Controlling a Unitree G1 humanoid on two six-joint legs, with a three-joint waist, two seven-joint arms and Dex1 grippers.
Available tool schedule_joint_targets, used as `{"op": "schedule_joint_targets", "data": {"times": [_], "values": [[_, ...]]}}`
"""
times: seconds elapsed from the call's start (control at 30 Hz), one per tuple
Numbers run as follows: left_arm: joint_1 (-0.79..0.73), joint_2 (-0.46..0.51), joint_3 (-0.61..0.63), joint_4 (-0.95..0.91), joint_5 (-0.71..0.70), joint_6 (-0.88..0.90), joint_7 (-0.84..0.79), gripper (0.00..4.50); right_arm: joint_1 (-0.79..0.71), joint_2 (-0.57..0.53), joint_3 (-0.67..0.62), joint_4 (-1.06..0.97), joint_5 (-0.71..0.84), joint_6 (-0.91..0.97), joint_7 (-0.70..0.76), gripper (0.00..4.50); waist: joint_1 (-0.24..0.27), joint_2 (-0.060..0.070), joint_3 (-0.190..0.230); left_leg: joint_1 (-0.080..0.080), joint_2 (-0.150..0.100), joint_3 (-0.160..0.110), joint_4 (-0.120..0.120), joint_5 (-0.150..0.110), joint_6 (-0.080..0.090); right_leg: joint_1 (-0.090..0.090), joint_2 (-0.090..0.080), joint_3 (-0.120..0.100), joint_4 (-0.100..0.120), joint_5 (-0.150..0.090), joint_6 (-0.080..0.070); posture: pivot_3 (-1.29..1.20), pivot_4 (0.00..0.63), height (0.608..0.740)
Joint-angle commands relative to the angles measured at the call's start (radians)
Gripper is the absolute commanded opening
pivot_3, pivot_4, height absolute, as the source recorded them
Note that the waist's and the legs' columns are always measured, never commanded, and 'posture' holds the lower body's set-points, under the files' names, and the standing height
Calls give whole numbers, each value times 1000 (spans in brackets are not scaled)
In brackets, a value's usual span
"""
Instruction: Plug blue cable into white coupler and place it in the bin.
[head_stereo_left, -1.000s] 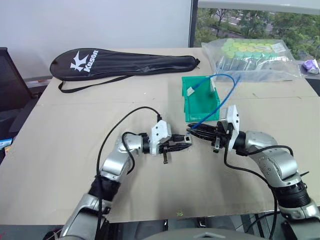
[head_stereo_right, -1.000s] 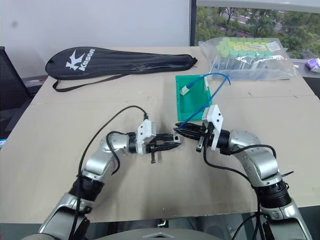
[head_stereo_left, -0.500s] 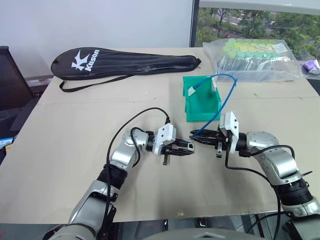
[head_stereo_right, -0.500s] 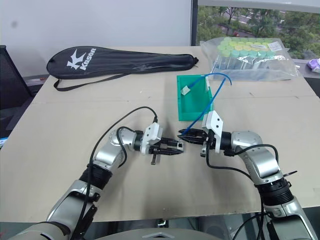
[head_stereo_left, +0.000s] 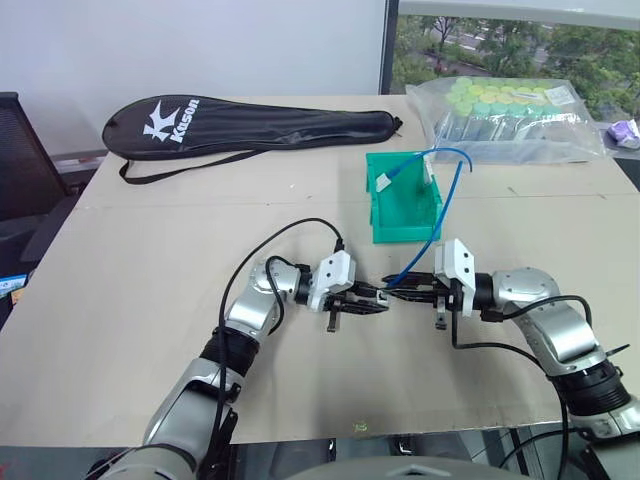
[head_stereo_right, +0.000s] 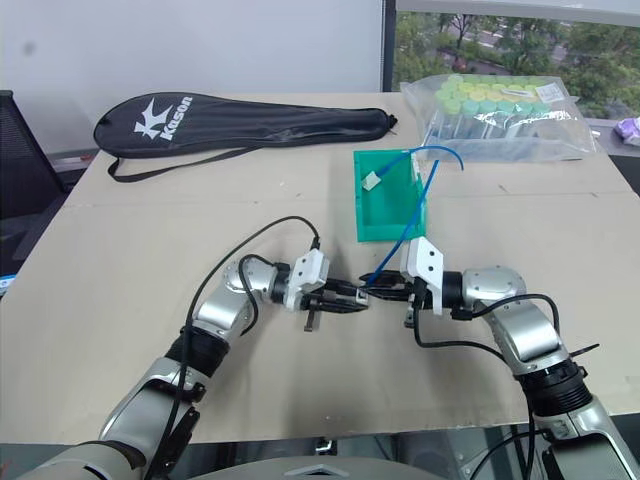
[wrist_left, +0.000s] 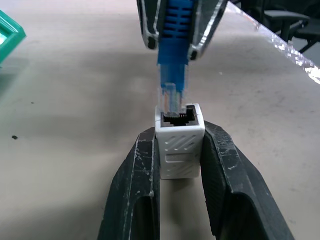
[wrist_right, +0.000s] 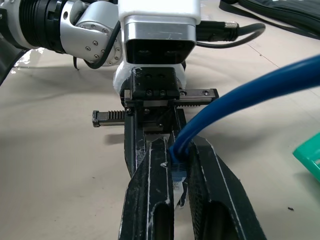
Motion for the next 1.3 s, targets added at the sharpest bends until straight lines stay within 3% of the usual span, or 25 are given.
{"op": "schedule_joint_targets", "data": {"times": [0.03, 0.3, 0.67, 0.8, 0.97, 1.13, 1.3], "values": [[4, 0, 3, 2, -1, -8, -13, 533, -1, -4, 14, 2, -27, -39, 14, 0, 0, 0, 0, 0, 0, 0, 0, 0, 0, 0, 0, 0, 0, 0, 0, 0, 150, 740], [-2, -3, 5, 10, 0, -3, -17, 533, 2, -43, 67, 31, -92, -102, 69, 0, 0, 0, 0, 1, 0, 0, 0, 0, 0, 0, 0, 0, 0, 0, 0, 0, 150, 740], [6, -16, -1, 16, 8, -16, -18, 533, -52, -4, 148, 177, -165, -80, 55, 0, -1, -2, -2, 2, 0, 0, 0, 0, 0, 1, 0, 0, 1, 0, 0, 0, 150, 740], [14, -16, 1, 6, 10, -17, -14, 533, -42, -44, 221, 270, -285, -112, 54, 0, -5, -3, -6, 4, 0, 0, 0, 0, 0, 2, 0, 0, 2, 0, 0, 0, 150, 740], [30, -9, 5, -24, 11, -10, -9, 533, -42, 22, 132, 210, -138, -93, 37, 0, -11, -6, -10, 20, 3, 1, -2, 0, 0, 16, 0, 1, 2, -3, -5, 0, 150, 740], [69, 6, 12, -72, 6, 2, -4, 533, -78, 55, 15, 76, 36, 27, 24, 0, -24, -6, -9, 17, 8, 2, -2, 0, 0, 14, 0, 1, 2, -2, -5, 0, 150, 740], [100, 25, 22, -137, -11, 95, 13, 533, -92, 28, 0, 13, 53, 70, 25, 0, -22, -6, -8, 9, 8, 3, -2, 0, 0, 6, 0, 1, 2, -2, -5, 0, 150, 740]]}}
